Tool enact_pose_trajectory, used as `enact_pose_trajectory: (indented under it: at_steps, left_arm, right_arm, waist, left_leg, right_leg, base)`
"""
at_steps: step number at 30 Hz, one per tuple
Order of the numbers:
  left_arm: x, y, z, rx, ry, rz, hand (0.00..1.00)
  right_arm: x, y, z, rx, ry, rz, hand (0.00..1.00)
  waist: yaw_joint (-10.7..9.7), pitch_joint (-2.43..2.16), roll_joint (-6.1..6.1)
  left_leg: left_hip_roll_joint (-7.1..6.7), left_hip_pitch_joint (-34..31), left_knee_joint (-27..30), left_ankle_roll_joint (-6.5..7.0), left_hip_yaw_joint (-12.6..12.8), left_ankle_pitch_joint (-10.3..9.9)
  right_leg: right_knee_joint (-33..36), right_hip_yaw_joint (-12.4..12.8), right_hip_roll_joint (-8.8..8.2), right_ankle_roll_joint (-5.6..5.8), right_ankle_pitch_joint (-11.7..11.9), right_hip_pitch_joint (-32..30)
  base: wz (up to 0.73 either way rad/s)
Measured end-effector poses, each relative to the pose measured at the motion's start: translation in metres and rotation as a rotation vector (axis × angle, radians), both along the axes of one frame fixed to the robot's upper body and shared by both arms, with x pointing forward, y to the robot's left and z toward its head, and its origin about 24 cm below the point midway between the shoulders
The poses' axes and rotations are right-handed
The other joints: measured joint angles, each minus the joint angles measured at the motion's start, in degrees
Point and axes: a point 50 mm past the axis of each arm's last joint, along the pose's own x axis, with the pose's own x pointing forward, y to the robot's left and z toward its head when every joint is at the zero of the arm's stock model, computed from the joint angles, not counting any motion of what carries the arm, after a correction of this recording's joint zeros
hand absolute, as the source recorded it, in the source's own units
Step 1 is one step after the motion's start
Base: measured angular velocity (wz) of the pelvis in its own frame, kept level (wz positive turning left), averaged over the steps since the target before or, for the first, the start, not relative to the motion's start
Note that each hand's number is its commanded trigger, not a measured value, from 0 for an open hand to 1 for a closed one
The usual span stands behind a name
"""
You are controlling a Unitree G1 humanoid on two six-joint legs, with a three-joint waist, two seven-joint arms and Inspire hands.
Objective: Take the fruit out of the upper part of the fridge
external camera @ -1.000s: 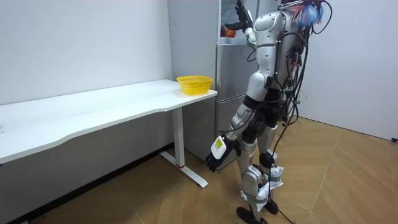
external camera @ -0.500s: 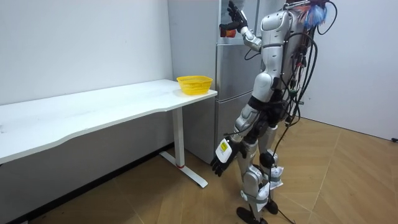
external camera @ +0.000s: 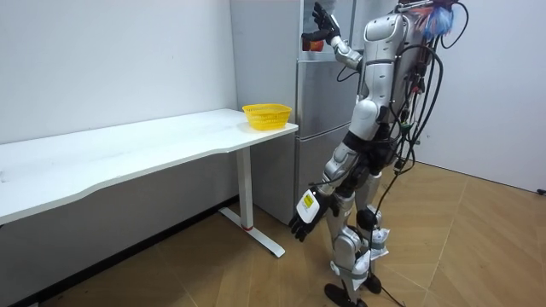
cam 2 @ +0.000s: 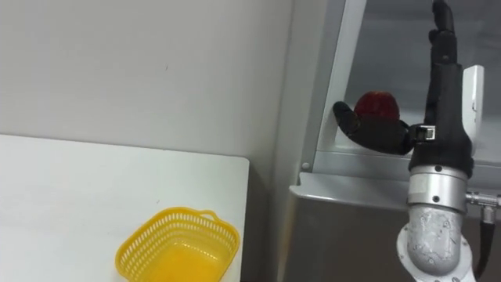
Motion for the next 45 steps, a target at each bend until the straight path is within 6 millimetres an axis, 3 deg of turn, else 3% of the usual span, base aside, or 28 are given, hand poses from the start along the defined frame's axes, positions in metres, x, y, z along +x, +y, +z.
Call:
enact_pose_trajectory:
  at_steps: [3,10,15,20,22,45]
  left_arm:
    - [0.0001,0.0001,0.0000,0.002,0.001,-0.006,0.00]
    - [0.0004,0.0006,0.0004,0.005,-0.005,-0.016,0.00]
    - [0.0001,0.0007,0.0004,0.004,-0.005,-0.011,0.00]
    - [-0.0016,-0.0004,-0.0001,0.001,-0.001,-0.008,0.00]
    - [-0.0016,-0.0003,-0.0001,0.003,-0.002,-0.008,0.00]
    - [-0.0046,-0.0002,-0.0006,-0.008,0.020,-0.009,0.00]
  right_arm:
    - [-0.0003,-0.0004,0.0005,-0.003,-0.004,0.000,0.00]
    - [-0.0019,-0.0030,0.0020,0.081,-0.040,0.019,0.00]
    - [-0.0041,-0.0017,0.0059,0.093,-0.063,0.024,0.00]
    - [-0.0067,-0.0017,0.0097,0.110,-0.096,0.006,0.00]
    - [-0.0070,-0.0022,0.0097,0.117,-0.101,-0.003,0.00]
    - [-0.0070,-0.0044,0.0091,0.120,-0.103,-0.024,0.00]
  waist:
    - [0.1,-0.05,-0.20]
    - [0.4,0.67,-0.55]
    - [0.4,0.51,-0.54]
    - [0.2,-0.14,0.49]
    - [0.2,-0.19,0.66]
    - [0.3,0.32,-0.11]
  left_leg:
    - [-0.03,0.0,0.0,0.01,0.0,0.0]
    - [-0.03,-0.2,0.1,0.02,0.0,0.0]
    - [-0.07,-1.2,0.6,0.04,-0.1,0.0]
    - [-0.06,-1.0,0.9,0.05,-0.1,0.0]
    - [-0.05,-1.0,0.9,0.04,-0.1,0.0]
    - [-0.11,-1.4,0.8,0.04,-0.3,0.0]
  right_leg:
    - [0.0,0.0,-0.03,0.00,0.0,0.0]
    - [0.0,-0.1,-0.04,0.00,0.0,-0.1]
    - [0.1,-0.2,-0.08,-0.06,0.0,-0.9]
    - [0.1,-0.2,-0.08,-0.12,0.1,-1.0]
    - [0.1,-0.2,-0.07,-0.12,0.1,-1.0]
    - [-0.1,-0.2,-0.11,-0.13,0.1,-0.8]
  base:
    - [0.00]
    - [0.00]
    - [0.00]
    - [0.00]
    - [0.00]
    - [0.00]
